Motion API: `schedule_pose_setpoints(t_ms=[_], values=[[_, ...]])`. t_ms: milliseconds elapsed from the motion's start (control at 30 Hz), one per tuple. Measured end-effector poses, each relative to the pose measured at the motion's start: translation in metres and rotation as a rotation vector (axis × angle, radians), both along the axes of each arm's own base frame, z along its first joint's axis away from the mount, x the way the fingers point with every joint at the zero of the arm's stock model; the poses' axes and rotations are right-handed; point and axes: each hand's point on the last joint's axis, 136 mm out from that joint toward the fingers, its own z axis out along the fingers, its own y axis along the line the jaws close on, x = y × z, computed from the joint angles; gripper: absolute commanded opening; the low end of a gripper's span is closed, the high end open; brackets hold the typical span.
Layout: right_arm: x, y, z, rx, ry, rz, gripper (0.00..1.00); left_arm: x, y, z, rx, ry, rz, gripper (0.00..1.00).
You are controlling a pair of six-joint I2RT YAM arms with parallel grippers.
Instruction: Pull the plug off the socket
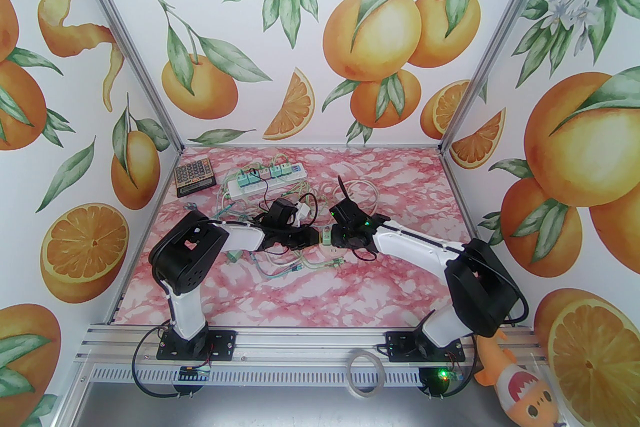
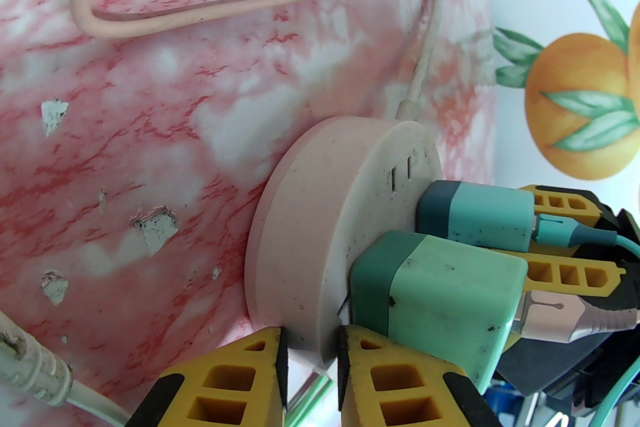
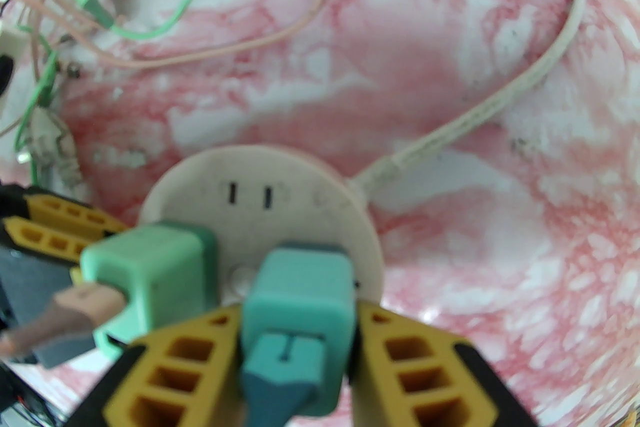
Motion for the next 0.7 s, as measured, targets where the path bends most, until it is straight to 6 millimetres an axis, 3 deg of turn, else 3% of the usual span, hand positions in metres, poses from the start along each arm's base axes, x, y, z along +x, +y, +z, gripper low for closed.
schedule_pose_setpoints(t_ms=[400,700], values=[[0.0009,0.0088,0.0028,-0.12,-0.01,0.015,0.33,0.0027,0.0028,-0.001,0.064,0.005,-0.01,0.23],[0.001,0.0024,-0.0002,-0.055,0.01,-0.018,0.32,0.0031,0.0014,-0.0014,0.104,0.007,-0.018,0.23]])
